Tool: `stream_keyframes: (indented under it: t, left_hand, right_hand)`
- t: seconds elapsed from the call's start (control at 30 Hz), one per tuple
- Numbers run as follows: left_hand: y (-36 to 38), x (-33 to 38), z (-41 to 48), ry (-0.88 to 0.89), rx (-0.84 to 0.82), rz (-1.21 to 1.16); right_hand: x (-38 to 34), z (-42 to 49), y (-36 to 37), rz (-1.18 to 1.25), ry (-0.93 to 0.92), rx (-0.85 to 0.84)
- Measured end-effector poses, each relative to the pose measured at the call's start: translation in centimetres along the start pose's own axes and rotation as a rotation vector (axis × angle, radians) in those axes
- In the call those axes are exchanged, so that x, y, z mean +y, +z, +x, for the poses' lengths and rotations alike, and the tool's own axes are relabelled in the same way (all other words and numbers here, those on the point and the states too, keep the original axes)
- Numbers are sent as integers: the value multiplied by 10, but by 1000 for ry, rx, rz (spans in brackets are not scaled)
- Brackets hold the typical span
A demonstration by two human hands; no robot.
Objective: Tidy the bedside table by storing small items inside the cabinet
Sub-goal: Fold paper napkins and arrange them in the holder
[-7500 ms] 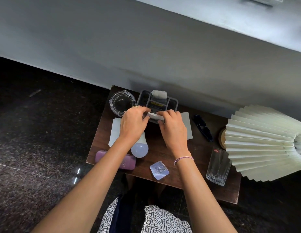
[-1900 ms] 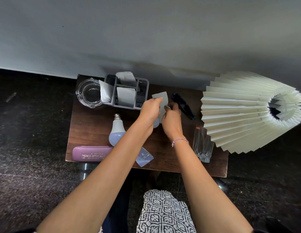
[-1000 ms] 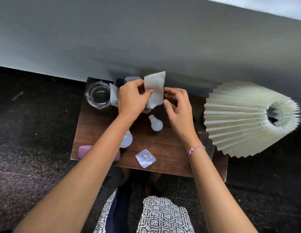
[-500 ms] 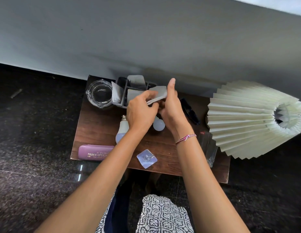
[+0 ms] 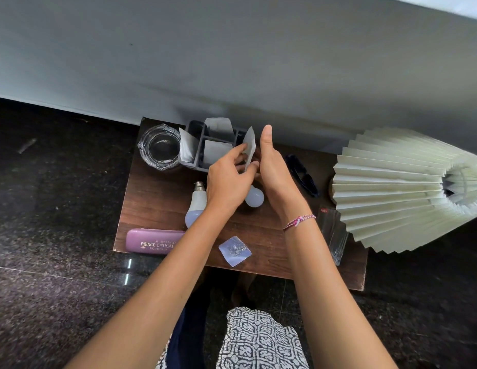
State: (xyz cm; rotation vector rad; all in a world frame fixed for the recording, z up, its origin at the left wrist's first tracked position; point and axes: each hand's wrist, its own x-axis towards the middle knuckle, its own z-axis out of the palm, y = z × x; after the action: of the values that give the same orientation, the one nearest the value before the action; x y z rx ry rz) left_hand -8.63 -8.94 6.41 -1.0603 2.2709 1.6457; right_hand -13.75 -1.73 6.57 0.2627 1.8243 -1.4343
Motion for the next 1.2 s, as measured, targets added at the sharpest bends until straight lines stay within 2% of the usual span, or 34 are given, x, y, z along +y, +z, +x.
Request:
stream_keyframes:
  t: [0.17,0.47,0.77,1.2]
  left_hand:
    - [-5,6,2,-31,-29,-13]
    - [-12,12,7,-53,-87,-59]
    - [-19,9,8,-58,-104,-29]
    - [-22,4,10,-88,-109,-176]
  right_hand:
    - [2,1,0,-62,-65,31]
    - [4,-1,6,-72,-71,-7]
    - [5,-4,19,-112,-52,48]
    - [-3,-15,15,-156,-33,69]
